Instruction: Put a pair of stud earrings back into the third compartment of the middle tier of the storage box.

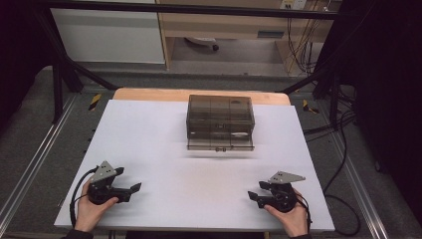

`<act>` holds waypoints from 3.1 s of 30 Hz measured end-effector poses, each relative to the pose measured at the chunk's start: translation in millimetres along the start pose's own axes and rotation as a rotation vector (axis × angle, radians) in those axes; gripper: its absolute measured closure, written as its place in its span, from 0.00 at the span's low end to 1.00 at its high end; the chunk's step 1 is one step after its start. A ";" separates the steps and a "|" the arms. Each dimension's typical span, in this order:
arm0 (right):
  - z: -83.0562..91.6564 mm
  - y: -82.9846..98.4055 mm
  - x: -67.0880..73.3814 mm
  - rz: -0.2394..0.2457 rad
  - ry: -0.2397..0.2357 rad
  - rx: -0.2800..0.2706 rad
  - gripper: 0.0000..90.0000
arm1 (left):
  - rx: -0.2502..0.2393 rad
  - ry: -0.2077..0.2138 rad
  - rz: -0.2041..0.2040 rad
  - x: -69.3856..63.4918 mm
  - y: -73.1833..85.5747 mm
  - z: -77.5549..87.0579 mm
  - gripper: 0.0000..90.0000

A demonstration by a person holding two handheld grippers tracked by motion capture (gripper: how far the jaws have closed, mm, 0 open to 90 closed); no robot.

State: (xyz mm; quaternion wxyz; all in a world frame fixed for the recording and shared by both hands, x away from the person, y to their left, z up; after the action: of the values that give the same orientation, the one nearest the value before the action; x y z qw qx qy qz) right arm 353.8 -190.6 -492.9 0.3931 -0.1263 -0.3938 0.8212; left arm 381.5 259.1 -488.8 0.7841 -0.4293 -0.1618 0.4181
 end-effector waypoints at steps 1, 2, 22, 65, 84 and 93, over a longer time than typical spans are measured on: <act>-0.1 0.7 -0.1 0.004 0.003 0.003 0.51 | 0.000 0.000 0.000 -0.1 0.0 0.0 0.10; -0.4 1.2 0.4 0.005 0.001 0.005 0.54 | 0.002 0.000 0.000 -0.1 0.2 0.4 0.10; -3.8 8.4 7.0 0.033 -0.023 0.069 0.88 | 0.002 0.000 -0.002 0.4 0.3 0.7 0.10; 1.2 -6.7 -4.2 0.015 -0.010 0.018 0.90 | 0.001 -0.001 -0.007 -0.8 -0.2 -0.1 0.10; -0.6 -30.6 -10.2 0.011 0.012 -0.021 0.90 | 0.004 -0.003 -0.007 -0.3 0.2 -0.5 0.10; 0.5 -49.6 -15.1 0.005 0.026 -0.054 0.90 | 0.003 -0.003 -0.004 0.0 0.2 -0.3 0.10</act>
State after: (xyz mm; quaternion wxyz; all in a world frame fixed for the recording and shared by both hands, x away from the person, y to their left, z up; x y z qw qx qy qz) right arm 390.6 -183.2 -457.1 0.3925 -0.1484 -0.4105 0.8096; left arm 381.6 259.0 -489.1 0.7853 -0.4270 -0.1634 0.4174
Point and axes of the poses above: each handheld gripper's, and its own axes: z roughly backward along the jaws, y roughly out of its underside, x roughly to its left, the point moved 7 cm from there along -z, roughly forward along the jaws, and after that the axes turned 4 degrees about z, right-handed, at the moved point
